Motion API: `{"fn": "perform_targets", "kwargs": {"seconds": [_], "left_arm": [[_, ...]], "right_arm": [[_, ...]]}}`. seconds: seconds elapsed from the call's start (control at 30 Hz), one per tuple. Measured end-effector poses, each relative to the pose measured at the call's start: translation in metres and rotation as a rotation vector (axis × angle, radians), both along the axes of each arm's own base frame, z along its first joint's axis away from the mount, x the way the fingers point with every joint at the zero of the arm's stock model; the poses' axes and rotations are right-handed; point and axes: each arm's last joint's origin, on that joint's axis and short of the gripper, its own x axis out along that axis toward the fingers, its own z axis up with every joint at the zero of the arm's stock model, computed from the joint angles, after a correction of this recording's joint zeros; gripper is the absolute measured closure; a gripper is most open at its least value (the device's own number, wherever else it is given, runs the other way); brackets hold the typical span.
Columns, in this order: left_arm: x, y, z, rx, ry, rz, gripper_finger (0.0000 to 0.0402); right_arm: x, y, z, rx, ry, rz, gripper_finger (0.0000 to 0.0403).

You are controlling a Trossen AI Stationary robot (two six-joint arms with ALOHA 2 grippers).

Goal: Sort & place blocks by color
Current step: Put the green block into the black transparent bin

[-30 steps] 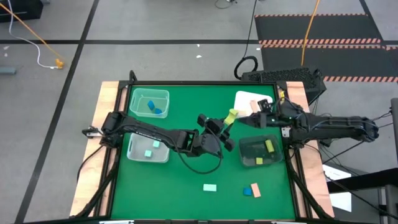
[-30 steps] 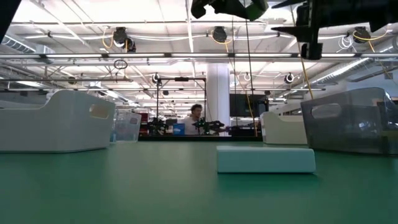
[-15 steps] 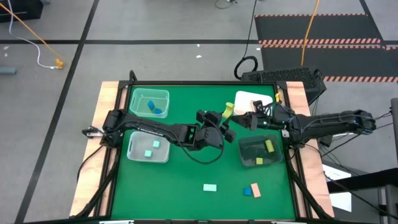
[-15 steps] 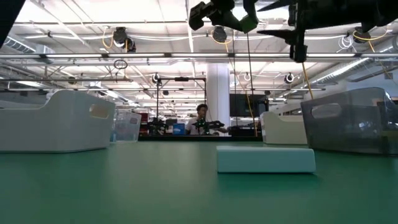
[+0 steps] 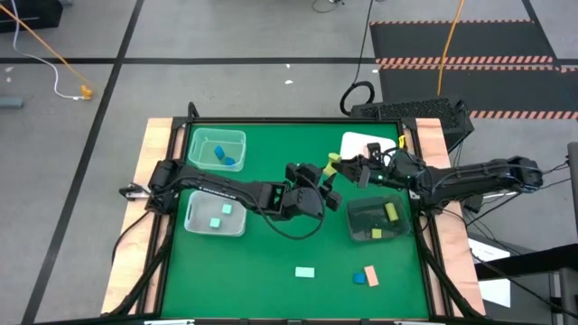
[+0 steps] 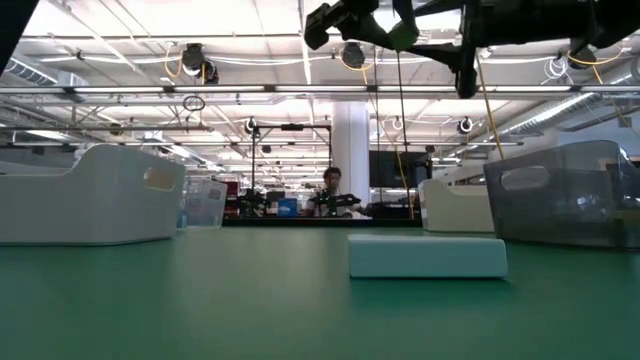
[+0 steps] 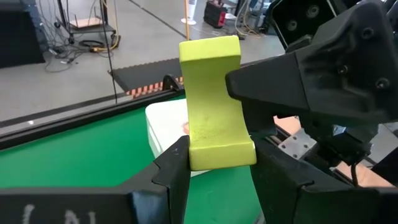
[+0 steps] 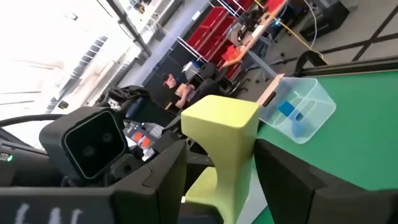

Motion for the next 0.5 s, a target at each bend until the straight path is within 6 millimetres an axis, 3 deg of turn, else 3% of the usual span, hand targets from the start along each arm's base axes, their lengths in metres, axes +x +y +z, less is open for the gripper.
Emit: {"fn": "perform_targets", "kwargs": {"seconds": [0.5], "left_arm": [[0.0014,-0.0031,-0.0022,-0.012,0.008,-0.041,0.0254]], "right_arm": [[0.0033,0.0006,-0.0075,0.127,0.031,0.014,0.0238]]}}
